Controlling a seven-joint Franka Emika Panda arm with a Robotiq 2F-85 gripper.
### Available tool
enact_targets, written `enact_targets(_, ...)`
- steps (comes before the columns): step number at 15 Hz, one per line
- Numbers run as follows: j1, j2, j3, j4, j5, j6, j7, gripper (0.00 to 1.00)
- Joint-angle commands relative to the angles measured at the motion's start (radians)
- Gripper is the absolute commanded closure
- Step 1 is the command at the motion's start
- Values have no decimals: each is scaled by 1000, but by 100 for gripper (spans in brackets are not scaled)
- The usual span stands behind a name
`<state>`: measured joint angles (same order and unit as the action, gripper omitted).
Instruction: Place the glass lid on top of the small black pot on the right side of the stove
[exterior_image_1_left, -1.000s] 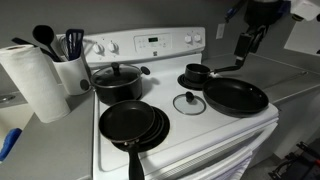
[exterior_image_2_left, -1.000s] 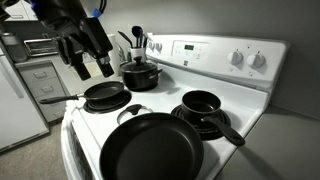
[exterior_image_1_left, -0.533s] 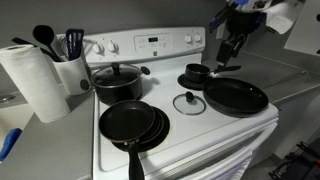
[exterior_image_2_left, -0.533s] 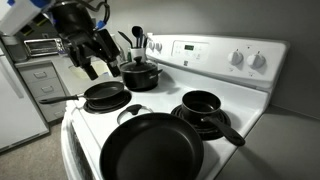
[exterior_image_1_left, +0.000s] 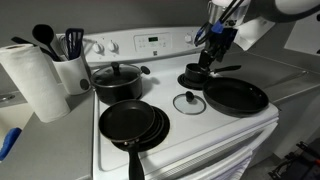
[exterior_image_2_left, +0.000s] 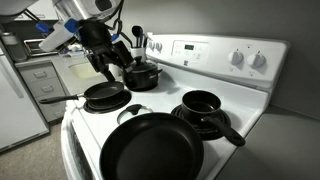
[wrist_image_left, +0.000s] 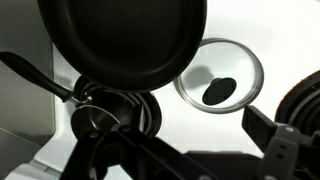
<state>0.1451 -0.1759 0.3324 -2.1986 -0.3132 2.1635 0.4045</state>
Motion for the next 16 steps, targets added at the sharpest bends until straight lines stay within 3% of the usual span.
enact_targets(1,3,17,9,21,-48,-50,152,0)
enact_targets(5,5,43,22,20,-125,-90,458,0)
enact_targets(9,15,85,6,50,-98,-196,657,0)
enact_targets(12,25,132,-13,95,-5,-286,712,0)
enact_targets(16,43,197,-42,138,216,-287,612,0)
